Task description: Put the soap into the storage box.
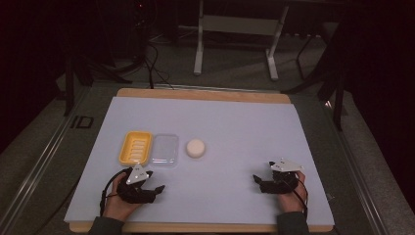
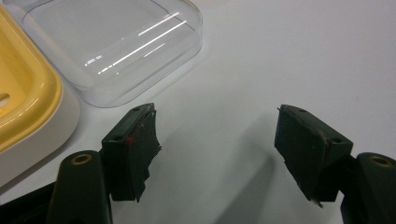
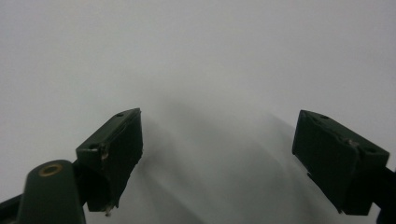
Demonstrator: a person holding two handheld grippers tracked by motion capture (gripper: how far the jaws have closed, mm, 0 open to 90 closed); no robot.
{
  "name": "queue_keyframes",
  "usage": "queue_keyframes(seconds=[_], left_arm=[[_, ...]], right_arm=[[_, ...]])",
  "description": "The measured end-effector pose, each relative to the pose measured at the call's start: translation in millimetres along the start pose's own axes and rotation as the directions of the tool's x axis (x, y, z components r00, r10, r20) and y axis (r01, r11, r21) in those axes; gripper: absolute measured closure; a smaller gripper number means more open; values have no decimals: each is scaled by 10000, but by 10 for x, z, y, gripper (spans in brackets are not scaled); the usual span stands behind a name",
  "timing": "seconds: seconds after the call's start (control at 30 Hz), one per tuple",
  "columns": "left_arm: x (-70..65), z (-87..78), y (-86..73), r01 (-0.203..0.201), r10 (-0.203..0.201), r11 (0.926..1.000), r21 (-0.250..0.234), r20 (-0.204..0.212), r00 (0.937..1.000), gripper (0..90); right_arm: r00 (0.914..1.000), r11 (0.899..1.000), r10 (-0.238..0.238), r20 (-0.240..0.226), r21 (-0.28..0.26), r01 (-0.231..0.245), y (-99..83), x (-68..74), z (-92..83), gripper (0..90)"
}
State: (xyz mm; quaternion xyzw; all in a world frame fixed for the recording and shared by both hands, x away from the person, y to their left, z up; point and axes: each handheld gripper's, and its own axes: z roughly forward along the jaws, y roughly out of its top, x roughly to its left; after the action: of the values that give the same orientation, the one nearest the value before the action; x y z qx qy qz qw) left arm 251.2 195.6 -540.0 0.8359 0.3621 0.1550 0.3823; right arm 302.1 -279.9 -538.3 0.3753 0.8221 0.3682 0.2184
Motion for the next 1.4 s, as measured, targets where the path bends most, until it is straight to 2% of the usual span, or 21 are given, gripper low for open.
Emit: queue_keyframes(seconds=[0.13,0.33,0.57,0.67,0.73,0.9,1.1,1.4], left_arm=[[3,1,-6,79,-78,10000,58,-101,9999,303],[-6,-5,-4,-3,4,10000,76,-103,9999,306],[-3,-6,43,-59,57,9999,113,222,9997,299],[-3,-7,78,-209,202,9996,176,391,9990,308],[-6,-16,107,-475,465,9983,326,302,9985,309],[18,-40,169,-718,708,9971,255,368,9968,314],[35,-35,254,-1101,1088,9931,412,327,9935,313],[59,-20,394,-1417,1401,9886,516,340,9896,313]], right_arm=[[9997,9999,-109,213,-30,109,-6,19,-4,171],[9992,9993,-278,296,-232,285,-16,40,-22,204],[9989,9987,-331,347,-373,344,-24,48,-36,211],[9986,9985,-401,359,-367,414,-24,55,-38,211],[9984,9978,-466,333,-458,481,-27,62,-43,211],[9988,9976,-373,318,-570,391,-34,54,-60,211],[9988,9974,-366,332,-615,386,-35,53,-62,211],[9989,9972,-372,298,-644,390,-36,53,-65,211]])
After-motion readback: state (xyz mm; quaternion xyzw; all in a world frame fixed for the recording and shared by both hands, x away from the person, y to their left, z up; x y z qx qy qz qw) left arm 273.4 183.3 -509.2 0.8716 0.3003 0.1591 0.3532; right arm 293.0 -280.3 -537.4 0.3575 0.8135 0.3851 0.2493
